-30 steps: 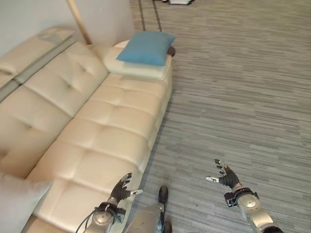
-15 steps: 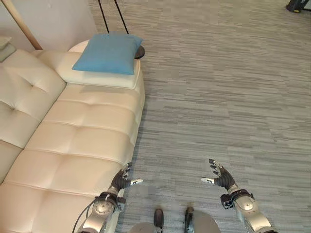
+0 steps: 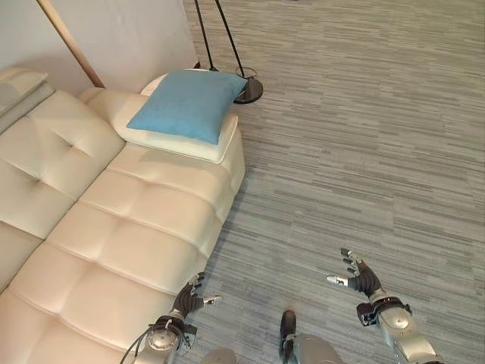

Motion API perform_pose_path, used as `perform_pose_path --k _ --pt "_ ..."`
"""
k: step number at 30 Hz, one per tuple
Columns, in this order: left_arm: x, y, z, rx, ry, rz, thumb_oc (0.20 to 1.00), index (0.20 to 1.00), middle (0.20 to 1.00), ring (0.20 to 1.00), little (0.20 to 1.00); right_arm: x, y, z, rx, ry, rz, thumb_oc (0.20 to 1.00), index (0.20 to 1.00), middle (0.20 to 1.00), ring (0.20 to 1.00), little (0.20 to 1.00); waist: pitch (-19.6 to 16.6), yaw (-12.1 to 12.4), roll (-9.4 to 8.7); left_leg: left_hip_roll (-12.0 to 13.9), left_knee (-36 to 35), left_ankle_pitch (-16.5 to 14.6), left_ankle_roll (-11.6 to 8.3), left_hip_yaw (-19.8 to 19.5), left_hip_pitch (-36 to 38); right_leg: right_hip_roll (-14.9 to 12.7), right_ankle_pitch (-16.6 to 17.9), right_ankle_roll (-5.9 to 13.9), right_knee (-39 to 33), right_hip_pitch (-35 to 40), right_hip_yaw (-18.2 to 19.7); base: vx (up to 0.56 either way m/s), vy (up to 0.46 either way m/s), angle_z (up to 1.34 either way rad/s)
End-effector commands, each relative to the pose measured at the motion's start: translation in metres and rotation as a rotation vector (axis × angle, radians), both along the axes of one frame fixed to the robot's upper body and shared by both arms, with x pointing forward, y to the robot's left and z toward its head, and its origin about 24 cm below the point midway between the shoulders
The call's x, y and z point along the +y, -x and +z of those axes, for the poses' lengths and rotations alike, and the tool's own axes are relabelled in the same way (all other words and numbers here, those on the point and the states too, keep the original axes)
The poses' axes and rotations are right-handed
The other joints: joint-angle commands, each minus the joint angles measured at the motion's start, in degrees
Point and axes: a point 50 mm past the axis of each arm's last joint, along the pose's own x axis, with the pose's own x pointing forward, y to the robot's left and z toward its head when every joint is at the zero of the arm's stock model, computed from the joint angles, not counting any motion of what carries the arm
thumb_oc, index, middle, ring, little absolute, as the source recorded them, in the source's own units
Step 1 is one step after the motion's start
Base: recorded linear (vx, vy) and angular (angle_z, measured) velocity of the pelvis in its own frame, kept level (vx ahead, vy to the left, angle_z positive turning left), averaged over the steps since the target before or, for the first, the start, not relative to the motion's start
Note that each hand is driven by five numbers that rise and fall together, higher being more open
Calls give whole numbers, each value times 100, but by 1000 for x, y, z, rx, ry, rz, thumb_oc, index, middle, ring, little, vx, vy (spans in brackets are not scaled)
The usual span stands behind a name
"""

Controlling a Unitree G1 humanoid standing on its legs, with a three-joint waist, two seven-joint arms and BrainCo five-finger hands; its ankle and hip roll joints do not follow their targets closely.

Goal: Pick up all the scattered cushions and arrange them neatly on the sofa.

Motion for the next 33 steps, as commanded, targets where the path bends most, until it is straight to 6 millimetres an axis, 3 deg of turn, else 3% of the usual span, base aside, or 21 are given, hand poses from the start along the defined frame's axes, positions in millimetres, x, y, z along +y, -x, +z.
perform_pose_path --k 1,4,7,9,10,11,12,13,14,15,16,18,21,22,24,25,26,29,31,33 --pt "5 -20 21 -128 -4 2 1000 1000 1000 1000 1000 -10 -3 16 -92 -5 -28 1000 1000 1000 1000 1000 55 -23 4 -156 -1742 326 268 136 -121 -282 -776 896 194 262 212 422 -47 35" --pt "8 -20 22 -131 -9 16 1000 1000 1000 1000 1000 -10 -5 15 -89 4 -33 1000 1000 1000 1000 1000 67 155 62 -76 -2583 1018 151 75 -528 -71 -967 900 140 608 323 331 16 4" --pt "12 -16 20 -116 -14 37 1000 1000 1000 1000 1000 -6 -4 13 -75 6 -22 1000 1000 1000 1000 1000 28 267 -10 19 -2724 1280 106 118 -824 -52 -1173 969 167 987 495 463 116 -51" --pt "15 -12 20 -112 -15 38 1000 1000 1000 1000 1000 -3 -2 13 -72 -3 2 1000 1000 1000 1000 1000 -77 293 -46 -29 -2620 1189 173 155 -726 -122 -1286 1041 248 1234 575 744 322 -50" --pt "17 -10 19 -103 -23 35 1000 1000 1000 1000 1000 3 0 9 -53 -3 27 1000 1000 1000 1000 1000 -121 333 -168 -304 -2327 880 411 255 -571 -471 -700 1315 1010 1032 764 602 317 -86" --pt "17 -10 19 -104 -23 35 1000 1000 1000 1000 1000 3 0 9 -53 -3 27 1000 1000 1000 1000 1000 -139 340 -160 -294 -2345 899 410 258 -587 -461 -682 1313 1003 1007 771 746 497 -92" --pt "20 -10 24 -117 -37 19 1000 1000 1000 1000 1000 12 -4 11 -66 -11 64 1000 1000 1000 1000 1000 -102 332 -107 -450 -2368 636 701 388 -166 -783 345 1437 2135 502 850 725 407 -60" --pt "22 -8 23 -113 -50 2 1000 1000 1000 1000 1000 16 -4 12 -70 -21 84 1000 1000 1000 1000 1000 -61 165 45 -533 -2605 464 803 213 389 -475 59 1276 2379 -58 991 1090 433 -10" --pt "25 -5 23 -110 -59 9 1000 1000 1000 1000 1000 16 -6 14 -80 -22 86 1000 1000 1000 1000 1000 -9 47 118 -582 -2830 336 794 77 787 -324 -299 1204 1785 -535 689 852 166 5" --pt "25 -5 22 -108 -57 11 1000 1000 1000 1000 1000 15 -6 14 -77 -21 82 1000 1000 1000 1000 1000 15 -8 123 -607 -2892 293 777 1 917 -296 -337 1230 1470 -558 596 795 -68 11" --pt "26 -4 20 -102 -56 30 1000 1000 1000 1000 1000 13 -6 13 -70 -16 73 1000 1000 1000 1000 1000 53 -127 91 -720 -3017 194 718 -181 1211 -209 -95 1352 457 -832 588 441 -95 54" --pt "28 -4 20 -104 -63 42 1000 1000 1000 1000 1000 13 -6 12 -67 -14 68 1000 1000 1000 1000 1000 62 -206 107 -720 -3033 84 649 -292 1394 -228 61 1435 105 -956 665 433 -153 119" --pt "29 -3 18 -98 -61 47 1000 1000 1000 1000 1000 11 -4 10 -59 -12 65 1000 1000 1000 1000 1000 52 -236 105 -733 -2935 -35 582 -372 1521 -285 147 1447 -72 -840 617 271 -142 98" --pt "31 3 13 -73 -62 68 1000 1000 1000 1000 1000 8 0 7 -42 -9 56 1000 1000 1000 1000 1000 -67 -207 102 -710 -2831 -68 487 -431 1643 -324 243 1362 -105 -694 536 394 -255 93" --pt "31 5 10 -59 -59 77 1000 1000 1000 1000 1000 6 1 6 -37 -2 48 1000 1000 1000 1000 1000 -108 -200 127 -652 -2700 9 403 -436 1635 -312 234 1332 -143 -525 445 276 -207 78" --pt "33 9 5 -39 -45 131 1000 1000 1000 1000 1000 4 1 6 -39 4 40 1000 1000 1000 1000 1000 -176 -185 157 -452 -2174 334 127 -328 1479 -239 153 1204 -256 -185 368 214 -226 59" --pt "34 10 3 -33 -34 157 1000 1000 1000 1000 1000 3 0 7 -44 3 34 1000 1000 1000 1000 1000 -184 -183 130 -434 -1771 558 51 -370 1288 -208 106 1126 -249 -102 388 213 -226 55" --pt "35 9 0 -22 -25 192 1000 1000 1000 1000 1000 1 -2 8 -49 -1 22 1000 1000 1000 1000 1000 -173 -163 45 -418 -1182 832 -47 -339 975 -213 43 1024 -291 76 424 109 -115 4" --pt "32 5 1 -33 2 212 1000 1000 1000 1000 1000 -4 -1 8 -46 11 8 1000 1000 1000 1000 1000 -236 -136 -1 -229 -1341 632 38 35 858 -169 -127 946 -449 353 311 180 -149 33" --pt "29 3 0 -32 -2 194 1000 1000 1000 1000 1000 -8 1 7 -43 16 -8 1000 1000 1000 1000 1000 -295 -127 -25 -228 -1760 401 133 225 840 -170 -232 950 -522 473 202 116 -89 69"
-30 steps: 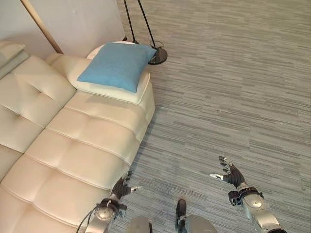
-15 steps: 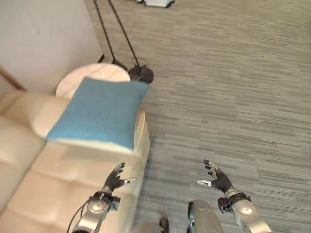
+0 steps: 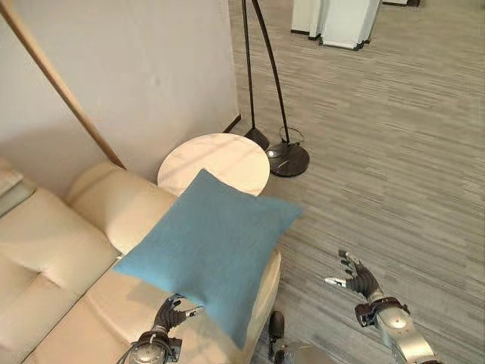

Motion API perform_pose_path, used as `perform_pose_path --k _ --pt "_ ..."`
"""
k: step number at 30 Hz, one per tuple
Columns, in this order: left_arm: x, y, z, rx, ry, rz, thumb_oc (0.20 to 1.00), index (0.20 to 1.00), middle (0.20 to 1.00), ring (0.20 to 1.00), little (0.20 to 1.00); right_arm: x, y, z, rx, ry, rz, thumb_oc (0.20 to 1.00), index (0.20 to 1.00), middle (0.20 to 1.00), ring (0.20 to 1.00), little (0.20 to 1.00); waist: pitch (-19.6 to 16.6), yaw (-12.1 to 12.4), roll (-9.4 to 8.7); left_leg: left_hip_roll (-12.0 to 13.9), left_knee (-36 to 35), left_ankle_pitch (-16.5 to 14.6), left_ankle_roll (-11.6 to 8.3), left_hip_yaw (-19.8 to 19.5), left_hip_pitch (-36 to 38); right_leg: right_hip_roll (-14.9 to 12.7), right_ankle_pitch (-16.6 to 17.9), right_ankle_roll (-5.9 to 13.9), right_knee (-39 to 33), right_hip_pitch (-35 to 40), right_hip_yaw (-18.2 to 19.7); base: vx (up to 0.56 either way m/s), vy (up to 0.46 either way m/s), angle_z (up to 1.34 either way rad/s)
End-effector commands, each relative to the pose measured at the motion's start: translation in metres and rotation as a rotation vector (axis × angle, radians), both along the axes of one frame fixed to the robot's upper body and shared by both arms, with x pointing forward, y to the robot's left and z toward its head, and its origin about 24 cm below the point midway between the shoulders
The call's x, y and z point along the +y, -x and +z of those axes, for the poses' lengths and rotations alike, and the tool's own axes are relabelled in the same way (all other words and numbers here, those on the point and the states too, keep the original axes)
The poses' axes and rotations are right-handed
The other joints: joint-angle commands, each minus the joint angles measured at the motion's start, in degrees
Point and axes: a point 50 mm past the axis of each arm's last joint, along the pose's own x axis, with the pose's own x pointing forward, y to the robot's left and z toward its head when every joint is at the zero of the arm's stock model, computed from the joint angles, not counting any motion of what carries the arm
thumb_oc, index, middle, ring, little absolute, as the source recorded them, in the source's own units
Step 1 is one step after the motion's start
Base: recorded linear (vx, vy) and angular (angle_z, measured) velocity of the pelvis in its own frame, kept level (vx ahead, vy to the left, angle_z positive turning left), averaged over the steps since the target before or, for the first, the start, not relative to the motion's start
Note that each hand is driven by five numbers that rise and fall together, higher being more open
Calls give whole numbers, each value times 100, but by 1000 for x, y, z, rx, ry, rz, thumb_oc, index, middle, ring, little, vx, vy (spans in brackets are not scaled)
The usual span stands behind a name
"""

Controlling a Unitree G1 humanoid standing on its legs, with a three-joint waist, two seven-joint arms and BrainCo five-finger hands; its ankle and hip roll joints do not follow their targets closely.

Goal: Pick up all the scattered cushions and arrange them neatly on the sofa.

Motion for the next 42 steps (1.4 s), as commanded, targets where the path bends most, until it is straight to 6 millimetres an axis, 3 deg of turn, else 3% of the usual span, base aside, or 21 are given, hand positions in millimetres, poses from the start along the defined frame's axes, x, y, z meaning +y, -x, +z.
perform_pose_path --k 1,3,9,10,11,12,14,15,19,20,21,24,26,27,28,30,31,34,38,42 --pt "-6 -8 12 -99 22 -7 1000 1000 1000 1000 1000 -14 5 9 -56 13 -39 1000 1000 1000 1000 1000 -31 -120 31 548 -1450 767 -48 326 -362 -516 -1056 1531 221 911 -351 45 -69 84" --pt "-7 -11 15 -112 22 -22 1000 1000 1000 1000 1000 -17 4 12 -68 21 -56 1000 1000 1000 1000 1000 -53 -168 55 629 -1815 764 -57 699 -342 -519 -1142 1537 282 913 -514 2 -36 105" --pt "-3 2 11 -91 35 8 1000 1000 1000 1000 1000 -16 4 8 -44 53 -43 1000 1000 1000 1000 1000 -147 -60 122 474 -2433 690 134 682 5 -506 -1181 1619 577 898 -702 6 45 16" --pt "-1 4 11 -90 35 20 1000 1000 1000 1000 1000 -13 1 8 -47 50 -32 1000 1000 1000 1000 1000 -102 10 145 448 -2461 677 211 636 43 -564 -1180 1654 923 743 -713 -55 110 -25" --pt "2 7 12 -88 38 35 1000 1000 1000 1000 1000 -9 -4 12 -63 54 -15 1000 1000 1000 1000 1000 -33 74 203 441 -2558 639 330 589 162 -715 -1120 1831 1593 466 -797 -70 115 -61" --pt "4 6 13 -90 36 39 1000 1000 1000 1000 1000 -5 -7 15 -76 47 -2 1000 1000 1000 1000 1000 111 30 207 379 -2530 605 441 463 234 -819 -869 2142 2433 90 -542 -6 11 -57" --pt "5 5 15 -96 22 22 1000 1000 1000 1000 1000 -6 -9 16 -88 39 -24 1000 1000 1000 1000 1000 83 -35 219 377 -2542 566 395 119 239 -744 -1102 2054 2102 0 62 74 -127 3" --pt "5 5 15 -96 22 22 1000 1000 1000 1000 1000 -6 -9 16 -88 39 -24 1000 1000 1000 1000 1000 87 -40 226 384 -2541 558 392 112 247 -738 -1104 2050 2092 16 52 106 -140 59" --pt "1 -5 19 -131 25 19 1000 1000 1000 1000 1000 -8 -12 19 -100 43 -34 1000 1000 1000 1000 1000 98 -209 255 418 -2569 444 221 -424 402 -820 -852 2049 1121 -288 1140 237 -256 31" --pt "4 -11 22 -149 10 13 1000 1000 1000 1000 1000 -9 -12 20 -104 47 -28 1000 1000 1000 1000 1000 104 -225 151 459 -2513 296 106 -658 515 -809 -819 2098 910 -247 1346 465 -604 125" --pt "6 -7 20 -141 13 34 1000 1000 1000 1000 1000 -8 -15 21 -104 60 -10 1000 1000 1000 1000 1000 44 -165 80 626 -2465 332 -27 -721 587 -878 -690 2084 821 -117 1062 401 -639 148" --pt "3 -10 21 -150 41 33 1000 1000 1000 1000 1000 -17 -15 27 -123 79 -18 1000 1000 1000 1000 1000 14 -144 59 1003 -2185 780 -247 -693 272 -737 -812 1956 700 154 831 193 -424 109" --pt "2 -11 21 -148 45 29 1000 1000 1000 1000 1000 -21 -17 33 -146 96 -14 1000 1000 1000 1000 1000 -20 -205 42 1321 -2040 1115 -335 -237 131 -731 -873 1844 578 375 503 121 -258 82" --pt "2 -11 21 -148 45 29 1000 1000 1000 1000 1000 -21 -17 33 -146 96 -14 1000 1000 1000 1000 1000 -19 -207 43 1322 -2039 1115 -335 -238 131 -730 -873 1843 577 376 501 94 -200 101" --pt "3 -11 21 -150 49 35 1000 1000 1000 1000 1000 -24 -17 37 -160 111 -14 1000 1000 1000 1000 1000 -35 -221 20 1537 -1943 1316 -361 104 89 -709 -924 1778 490 509 376 145 -232 80" --pt "4 -11 22 -152 49 31 1000 1000 1000 1000 1000 -27 -24 47 -193 137 3 1000 1000 1000 1000 1000 -25 -143 -17 1523 -1788 1259 -321 239 -21 -657 -986 1710 325 719 263 169 -241 63" --pt "3 -11 22 -153 47 25 1000 1000 1000 1000 1000 -28 -33 59 -237 159 13 1000 1000 1000 1000 1000 -52 -41 -60 1317 -1865 1076 -271 213 -132 -621 -1033 1668 197 878 161 135 -157 61" --pt "3 -15 26 -166 48 10 1000 1000 1000 1000 1000 -36 -39 66 -252 182 -5 1000 1000 1000 1000 1000 -36 35 -135 1272 -2097 1055 -257 552 -348 -620 -1128 1625 99 1032 -176 95 -148 32" --pt "4 -23 33 -186 16 -37 1000 1000 1000 1000 1000 -42 -46 62 -215 176 -34 1000 1000 1000 1000 1000 -56 124 -158 1289 -2423 1195 -303 792 -334 -543 -1167 1614 -43 1196 -531 81 -91 53" --pt "4 -37 43 -224 -2 -68 1000 1000 1000 1000 1000 -39 -56 53 -164 152 -48 1000 1000 1000 1000 1000 -8 243 -223 1243 -2698 1271 -301 678 -260 -505 -1192 1595 -45 1229 -672 93 -50 34"
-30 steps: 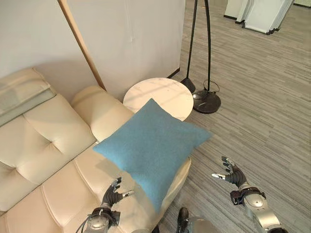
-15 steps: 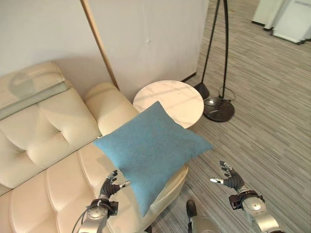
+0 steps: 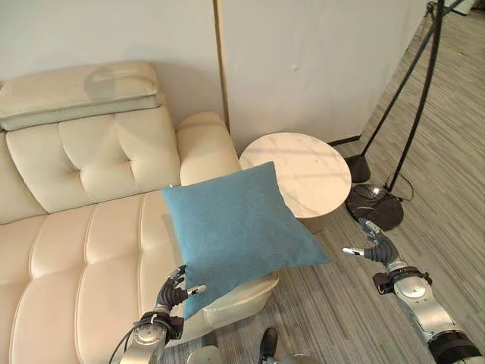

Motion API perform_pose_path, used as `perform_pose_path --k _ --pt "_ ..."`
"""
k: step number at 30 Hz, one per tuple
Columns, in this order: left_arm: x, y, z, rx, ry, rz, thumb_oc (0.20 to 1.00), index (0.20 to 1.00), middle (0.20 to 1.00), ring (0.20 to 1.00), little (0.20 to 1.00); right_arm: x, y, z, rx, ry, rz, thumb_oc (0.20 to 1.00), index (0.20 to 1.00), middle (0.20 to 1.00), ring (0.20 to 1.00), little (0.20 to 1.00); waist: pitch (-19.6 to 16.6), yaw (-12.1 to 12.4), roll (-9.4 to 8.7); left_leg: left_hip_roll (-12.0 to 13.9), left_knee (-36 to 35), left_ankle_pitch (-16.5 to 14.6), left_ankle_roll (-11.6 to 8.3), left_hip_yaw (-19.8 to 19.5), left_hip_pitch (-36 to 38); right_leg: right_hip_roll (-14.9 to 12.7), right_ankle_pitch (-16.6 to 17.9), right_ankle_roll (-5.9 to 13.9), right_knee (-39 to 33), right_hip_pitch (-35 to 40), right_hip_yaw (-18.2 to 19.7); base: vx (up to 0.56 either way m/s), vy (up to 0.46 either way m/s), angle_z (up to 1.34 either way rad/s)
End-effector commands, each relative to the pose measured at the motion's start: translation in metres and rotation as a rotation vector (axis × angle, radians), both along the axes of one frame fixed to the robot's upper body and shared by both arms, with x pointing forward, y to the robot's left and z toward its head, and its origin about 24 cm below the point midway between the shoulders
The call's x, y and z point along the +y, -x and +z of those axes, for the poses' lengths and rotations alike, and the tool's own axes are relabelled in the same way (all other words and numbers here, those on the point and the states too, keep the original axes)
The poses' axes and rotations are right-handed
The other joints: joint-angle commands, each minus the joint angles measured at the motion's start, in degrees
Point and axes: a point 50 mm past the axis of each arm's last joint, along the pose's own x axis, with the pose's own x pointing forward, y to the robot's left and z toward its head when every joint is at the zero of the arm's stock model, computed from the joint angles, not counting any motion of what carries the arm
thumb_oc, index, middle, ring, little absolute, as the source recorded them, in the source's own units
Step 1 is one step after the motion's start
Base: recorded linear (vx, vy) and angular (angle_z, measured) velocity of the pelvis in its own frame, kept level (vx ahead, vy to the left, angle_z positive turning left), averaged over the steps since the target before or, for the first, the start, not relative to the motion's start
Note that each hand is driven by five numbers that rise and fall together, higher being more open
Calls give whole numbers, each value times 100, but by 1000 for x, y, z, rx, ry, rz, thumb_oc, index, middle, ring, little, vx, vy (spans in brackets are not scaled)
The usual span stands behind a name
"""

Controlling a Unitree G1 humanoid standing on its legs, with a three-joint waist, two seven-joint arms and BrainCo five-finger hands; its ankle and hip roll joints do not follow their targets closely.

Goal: Pick up all the scattered cushions and arrange them neatly on the sofa.

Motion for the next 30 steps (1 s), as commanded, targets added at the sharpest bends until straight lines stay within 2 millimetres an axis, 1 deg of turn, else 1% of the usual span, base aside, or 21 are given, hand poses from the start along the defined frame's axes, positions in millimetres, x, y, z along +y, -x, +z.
perform_pose_path --k 1,2,3,7,9,10,11,12,13,14,15,16,17,18,19,21,24,25,26,29,30 --pt "7 -28 26 -134 -30 -33 1000 1000 1000 1000 1000 1 -17 13 -64 -40 -12 1000 1000 1000 1000 1000 -44 109 -63 4 86 -380 -75 -164 145 -492 -614 815 219 228 309 21 -26 9" --pt "5 -34 29 -149 -32 -44 1000 1000 1000 1000 1000 2 -20 10 -46 -45 -19 1000 1000 1000 1000 1000 -22 145 -71 -4 -10 -341 -78 -196 147 -485 -620 813 222 196 279 -36 -28 15" --pt "-1 -49 37 -187 -30 -59 1000 1000 1000 1000 1000 10 -31 10 -38 -60 -15 1000 1000 1000 1000 1000 89 202 -83 -10 -106 -292 -80 -283 99 -469 -622 800 245 102 256 -84 -42 27" --pt "-24 -83 61 -300 0 -107 1000 1000 1000 1000 1000 33 -60 21 -59 -90 9 1000 1000 1000 1000 1000 341 311 -70 -51 -268 -136 -72 -493 -239 -450 -552 788 320 -353 184 -119 -17 33" --pt "-36 -96 70 -342 49 -96 1000 1000 1000 1000 1000 50 -72 25 -71 -141 17 1000 1000 1000 1000 1000 473 350 -39 -80 -322 -49 -66 -592 -435 -451 -505 790 359 -595 182 -106 13 19" --pt "-36 -96 70 -342 50 -96 1000 1000 1000 1000 1000 50 -72 25 -71 -141 17 1000 1000 1000 1000 1000 472 348 -39 -80 -321 -48 -66 -593 -440 -451 -505 789 361 -599 181 -126 28 10" --pt "-51 -112 80 -388 131 -47 1000 1000 1000 1000 1000 70 -83 33 -105 -237 15 1000 1000 1000 1000 1000 589 370 -3 -94 -355 38 -76 -658 -618 -467 -466 783 391 -794 162 -84 19 19" --pt "-51 -112 80 -388 131 -47 1000 1000 1000 1000 1000 70 -84 33 -106 -237 15 1000 1000 1000 1000 1000 590 368 -3 -94 -354 39 -76 -659 -621 -468 -467 783 392 -797 160 -107 30 21" --pt "-63 -121 86 -412 170 -31 1000 1000 1000 1000 1000 86 -91 39 -123 -288 27 1000 1000 1000 1000 1000 639 379 15 -103 -394 89 -94 -698 -677 -467 -453 786 399 -860 155 -61 21 16" --pt "-87 -141 106 -473 226 -42 1000 1000 1000 1000 1000 118 -99 49 -145 -397 72 1000 1000 1000 1000 1000 731 383 51 -96 -465 177 -142 -755 -746 -479 -429 800 396 -931 114 -61 21 4" --pt "-87 -141 106 -474 226 -42 1000 1000 1000 1000 1000 118 -99 49 -146 -397 73 1000 1000 1000 1000 1000 735 382 52 -96 -465 178 -142 -756 -744 -479 -429 800 396 -929 113 -56 17 1" --pt "-99 -150 118 -507 228 -68 1000 1000 1000 1000 1000 136 -102 57 -169 -456 108 1000 1000 1000 1000 1000 783 372 63 -95 -497 214 -166 -778 -763 -487 -420 815 395 -942 89 0 0 0" --pt "-108 -156 128 -537 234 -96 1000 1000 1000 1000 1000 150 -103 62 -179 -503 149 953 953 953 953 953 808 359 79 -97 -520 235 -180 -792 -769 -496 -414 824 392 -941 84 -36 34 1" --pt "-116 -160 138 -570 240 -119 495 495 495 495 495 164 -102 69 -198 -553 190 360 360 360 360 360 835 339 80 -97 -528 248 -191 -800 -772 -502 -409 835 389 -939 91 -25 48 0" --pt "-122 -162 147 -605 249 -142 200 200 200 200 200 175 -100 76 -223 -601 231 200 200 200 200 200 837 318 83 -99 -543 247 -202 -797 -766 -505 -409 841 374 -923 101 -21 52 0" --pt "-132 -161 160 -666 316 -149 200 200 200 200 200 198 -88 84 -261 -720 321 200 200 200 200 200 782 234 75 -97 -572 218 -198 -751 -696 -507 -399 850 331 -865 139 8 65 -4" --pt "-135 -156 169 -713 361 -158 200 200 200 200 200 205 -77 89 -292 -767 374 200 200 200 200 200 707 162 74 -107 -601 198 -179 -714 -639 -509 -388 853 306 -833 175 20 64 -4" --pt "-136 -149 175 -751 392 -174 200 200 200 200 200 206 -66 92 -321 -781 421 200 200 200 200 200 636 111 79 -109 -632 169 -163 -674 -533 -513 -392 853 289 -762 210 29 68 -6" --pt "-136 -149 175 -751 392 -174 200 200 200 200 200 206 -66 92 -321 -781 421 200 200 200 200 200 631 109 79 -110 -631 169 -162 -676 -538 -514 -392 853 290 -766 208 59 84 -5" --pt "-131 -134 177 -784 439 -179 200 200 200 200 200 198 -48 99 -381 -799 477 200 200 200 200 200 441 26 95 -140 -670 78 -117 -612 -289 -533 -391 873 252 -570 248 43 68 2" --pt "-131 -134 176 -783 440 -178 200 200 200 200 200 198 -47 98 -380 -799 476 200 200 200 200 200 437 27 96 -140 -672 78 -117 -611 -285 -533 -391 874 250 -566 249 82 113 2"
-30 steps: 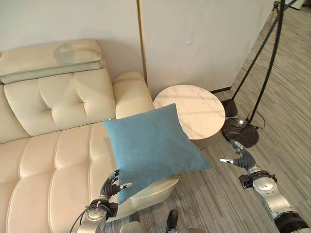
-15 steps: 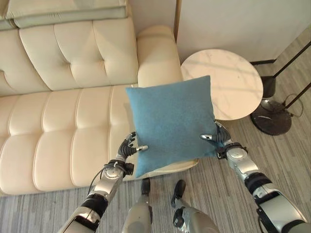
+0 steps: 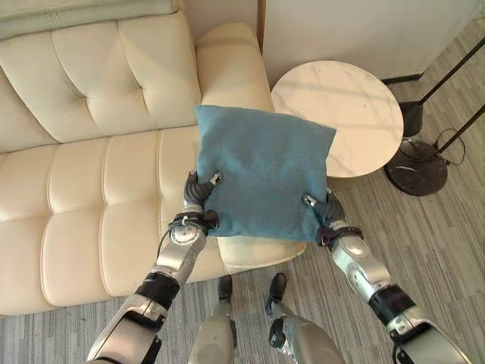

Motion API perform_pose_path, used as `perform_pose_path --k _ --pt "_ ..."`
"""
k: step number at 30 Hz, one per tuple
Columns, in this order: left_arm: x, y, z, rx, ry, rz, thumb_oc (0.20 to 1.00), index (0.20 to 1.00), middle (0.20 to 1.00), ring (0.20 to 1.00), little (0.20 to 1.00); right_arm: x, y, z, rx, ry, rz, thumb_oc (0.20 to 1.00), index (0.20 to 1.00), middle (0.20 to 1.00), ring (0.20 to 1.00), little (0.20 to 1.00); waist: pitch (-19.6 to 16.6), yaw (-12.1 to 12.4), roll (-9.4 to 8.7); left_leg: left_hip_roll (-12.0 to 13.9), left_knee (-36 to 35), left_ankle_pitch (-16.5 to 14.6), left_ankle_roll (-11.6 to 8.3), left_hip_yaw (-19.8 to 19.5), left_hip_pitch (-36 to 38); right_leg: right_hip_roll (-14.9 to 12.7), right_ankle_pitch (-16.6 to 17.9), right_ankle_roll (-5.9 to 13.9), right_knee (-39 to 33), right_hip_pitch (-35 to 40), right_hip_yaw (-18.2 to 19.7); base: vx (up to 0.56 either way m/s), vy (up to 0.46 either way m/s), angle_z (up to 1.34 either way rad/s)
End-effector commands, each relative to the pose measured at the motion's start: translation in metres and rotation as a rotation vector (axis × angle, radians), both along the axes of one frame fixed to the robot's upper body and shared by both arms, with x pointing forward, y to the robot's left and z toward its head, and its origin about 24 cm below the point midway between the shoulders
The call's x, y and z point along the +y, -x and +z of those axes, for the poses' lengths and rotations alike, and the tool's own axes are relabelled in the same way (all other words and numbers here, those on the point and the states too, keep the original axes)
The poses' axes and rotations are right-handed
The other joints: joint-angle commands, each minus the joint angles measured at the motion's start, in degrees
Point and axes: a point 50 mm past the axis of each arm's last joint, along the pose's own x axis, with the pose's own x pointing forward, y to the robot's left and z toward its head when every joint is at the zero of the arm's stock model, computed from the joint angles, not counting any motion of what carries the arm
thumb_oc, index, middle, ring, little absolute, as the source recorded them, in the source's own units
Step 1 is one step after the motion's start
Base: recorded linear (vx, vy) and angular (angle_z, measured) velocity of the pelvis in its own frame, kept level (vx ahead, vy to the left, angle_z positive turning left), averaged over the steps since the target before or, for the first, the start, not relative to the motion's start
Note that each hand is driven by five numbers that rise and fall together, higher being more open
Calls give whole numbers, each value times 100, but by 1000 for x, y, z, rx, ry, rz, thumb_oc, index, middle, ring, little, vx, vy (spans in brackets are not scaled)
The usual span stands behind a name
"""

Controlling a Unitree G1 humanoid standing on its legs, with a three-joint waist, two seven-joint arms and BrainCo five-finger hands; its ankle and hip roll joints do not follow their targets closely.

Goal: Pick up all the scattered cushions and arrange them neatly on the sofa.

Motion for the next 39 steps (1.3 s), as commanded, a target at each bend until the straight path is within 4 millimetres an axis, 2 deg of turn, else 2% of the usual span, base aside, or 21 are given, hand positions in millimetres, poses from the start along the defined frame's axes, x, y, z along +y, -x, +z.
perform_pose_path --k 1,8,9,12,16,17,19,20,23,24,25,26,28,29,30,32,33,35,36,37,39 --pt "-48 14 21 -156 135 -210 200 200 200 200 200 73 15 53 -284 -174 333 200 200 200 200 200 -673 -116 -187 80 56 -443 -230 -20 239 -426 -718 739 200 211 411 46 56 -3" --pt "-29 42 26 -221 198 -193 200 200 200 200 200 58 41 71 -411 -176 349 200 200 200 200 200 -1030 -190 -161 -42 109 -696 -96 42 598 -518 -683 828 139 542 542 51 119 -8" --pt "-24 50 30 -249 175 -205 200 200 200 200 200 54 49 80 -464 -154 359 200 200 200 200 200 -1122 -215 -155 -83 174 -803 -41 71 686 -545 -658 870 139 592 642 -8 164 -9" --pt "-16 63 34 -275 139 -217 200 200 200 200 200 52 60 88 -519 -127 367 200 200 200 200 200 -1252 -231 -133 -154 255 -928 44 159 800 -586 -588 953 168 603 844 -52 201 -26" --pt "-13 71 38 -303 119 -223 200 200 200 200 200 50 68 98 -583 -85 363 200 200 200 200 200 -1249 -264 -105 -258 205 -967 169 230 906 -664 -474 1077 399 449 1029 -140 165 -39" --pt "-13 70 43 -329 104 -218 200 200 200 200 200 54 68 103 -613 -69 366 200 200 200 200 200 -1137 -296 -63 -293 152 -913 253 252 936 -731 -341 1264 831 170 1209 -272 135 -41" --pt "-16 68 47 -346 78 -232 200 200 200 200 200 53 67 106 -630 -66 353 200 200 200 200 200 -1035 -313 -36 -276 175 -816 292 191 818 -625 -514 1324 1267 41 1528 -341 114 -30" --pt "-20 66 50 -360 75 -252 200 200 200 200 200 51 66 108 -639 -58 349 200 200 200 200 200 -985 -324 -20 -289 218 -753 319 115 720 -510 -742 1274 1638 69 1743 -269 47 -4" --pt "-23 65 52 -366 73 -278 200 200 200 200 200 50 64 110 -652 -56 336 200 200 200 200 200 -1058 -299 17 -280 261 -641 332 7 551 -375 -1005 1134 2028 197 1887 -157 -16 45" --pt "-25 65 52 -361 70 -295 200 200 200 200 200 48 61 110 -653 -57 318 200 200 200 200 200 -1168 -227 28 -311 274 -514 326 -157 374 -198 -1182 1030 2309 457 2069 -173 -60 62" --pt "-25 65 52 -360 69 -295 200 200 200 200 200 48 61 110 -653 -58 317 200 200 200 200 200 -1162 -236 17 -323 279 -519 327 -164 379 -209 -1198 1031 2321 465 2061 -174 -129 57" --pt "-22 66 52 -360 75 -290 200 200 200 200 200 48 60 113 -667 -43 312 200 200 200 200 200 -1201 -134 -13 -373 317 -432 278 -284 255 -121 -1482 847 1945 686 2133 -142 -140 50" --pt "-21 67 50 -353 75 -289 200 200 200 200 200 49 59 116 -680 -46 312 200 200 200 200 200 -1193 -58 -54 -433 447 -238 100 -405 -114 12 -1613 645 1196 975 2190 -210 -156 44" --pt "-21 67 50 -354 75 -289 200 200 200 200 200 50 59 116 -681 -46 312 200 200 200 200 200 -1203 -70 -51 -432 457 -239 97 -418 -134 14 -1599 642 1172 976 2178 -216 -117 71" --pt "-23 66 51 -358 89 -287 200 200 200 200 200 49 57 116 -683 -43 305 200 200 200 200 200 -1181 -58 -21 -428 499 -117 -23 -428 -354 87 -1557 561 943 972 2209 -187 -93 79" --pt "-28 66 51 -359 118 -303 200 200 200 200 200 46 56 117 -686 -32 291 200 200 200 200 200 -1074 -86 48 -431 644 -16 -174 -366 -622 113 -1450 519 658 965 2064 -332 -74 63" --pt "-33 65 51 -359 139 -318 200 200 200 200 200 40 55 115 -677 -16 270 200 200 200 200 200 -1024 -201 82 -303 784 -87 -112 127 -665 40 -1346 520 593 883 1822 -354 10 85" --pt "-37 66 51 -361 140 -343 200 200 200 200 200 36 56 113 -673 -10 258 200 200 200 200 200 -1049 -287 30 -219 990 -370 10 516 -497 -107 -1235 546 569 823 1569 -211 36 111" --pt "-37 66 51 -360 140 -343 200 200 200 200 200 36 57 113 -672 -10 258 200 200 200 200 200 -1041 -293 30 -220 1023 -398 11 509 -497 -109 -1245 549 568 842 1562 -134 38 100" --pt "-40 66 51 -357 136 -373 200 200 200 200 200 32 60 111 -669 -1 254 200 200 200 200 200 -1072 -393 -63 -215 1311 -788 71 690 -254 -265 -1186 581 565 831 1321 -111 37 76" --pt "-43 66 52 -362 132 -395 200 200 200 200 200 28 61 110 -667 11 244 200 200 200 200 200 -1130 -491 -125 -173 1609 -1123 94 819 -47 -385 -1168 578 547 810 1068 -106 58 72"
